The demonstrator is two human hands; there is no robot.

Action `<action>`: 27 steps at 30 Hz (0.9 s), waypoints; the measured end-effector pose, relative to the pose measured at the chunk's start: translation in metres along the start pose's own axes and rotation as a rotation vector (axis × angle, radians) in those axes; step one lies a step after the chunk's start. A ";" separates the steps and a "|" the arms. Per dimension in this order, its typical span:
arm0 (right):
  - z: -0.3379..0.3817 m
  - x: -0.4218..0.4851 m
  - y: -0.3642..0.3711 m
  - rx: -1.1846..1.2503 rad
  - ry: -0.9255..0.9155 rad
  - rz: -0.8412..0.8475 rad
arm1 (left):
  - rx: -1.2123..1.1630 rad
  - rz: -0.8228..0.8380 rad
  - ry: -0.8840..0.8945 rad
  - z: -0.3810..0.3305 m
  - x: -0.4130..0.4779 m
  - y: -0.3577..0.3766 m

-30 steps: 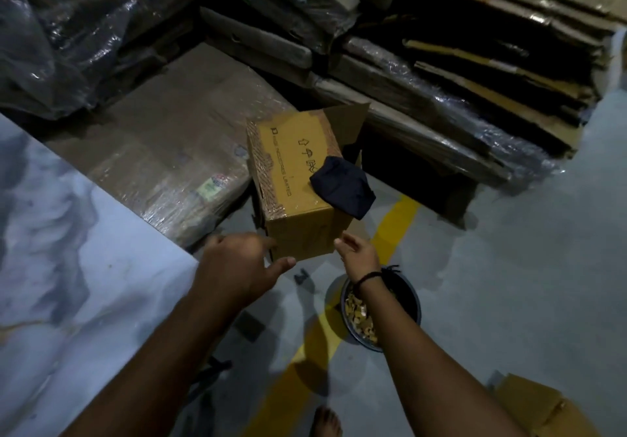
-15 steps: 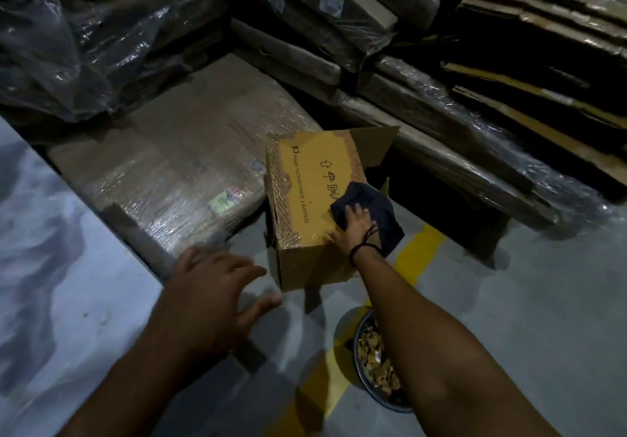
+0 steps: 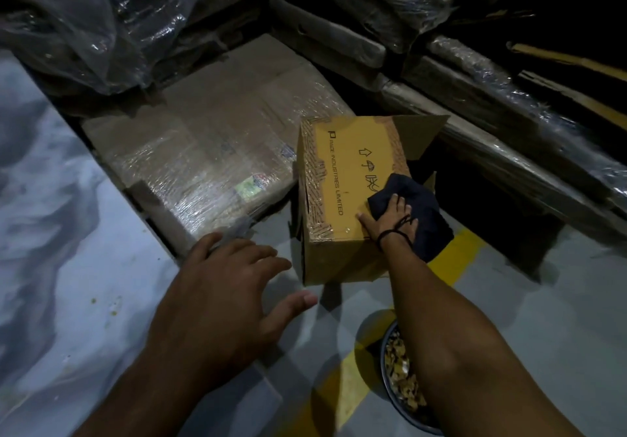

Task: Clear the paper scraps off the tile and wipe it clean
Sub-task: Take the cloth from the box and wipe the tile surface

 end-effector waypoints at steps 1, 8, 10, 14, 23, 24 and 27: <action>-0.001 0.001 0.003 0.006 -0.001 -0.013 | -0.004 -0.011 0.003 0.000 0.000 0.000; -0.003 0.001 0.001 -0.027 -0.065 -0.136 | 0.009 -0.022 -0.003 -0.001 0.000 0.000; -0.004 -0.002 -0.010 0.050 -0.062 -0.120 | 0.019 -0.003 -0.006 -0.002 0.000 0.000; -0.001 -0.011 -0.033 0.324 -0.046 -0.076 | 0.032 0.009 -0.006 -0.003 0.000 -0.001; 0.010 -0.076 -0.126 0.521 -0.069 -0.151 | -0.006 -0.040 -0.031 -0.007 -0.001 -0.012; 0.011 -0.083 -0.136 0.535 -0.070 -0.145 | 0.003 -0.042 -0.035 -0.006 -0.001 -0.011; 0.018 -0.109 -0.166 0.579 -0.051 -0.077 | 0.051 -0.016 -0.039 -0.004 -0.001 -0.006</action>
Point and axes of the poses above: each hand's wrist, its own x-axis towards the middle knuckle, its own y-axis out of the palm, z = x × y, the point moved 4 cm from there along x, towards the middle knuckle
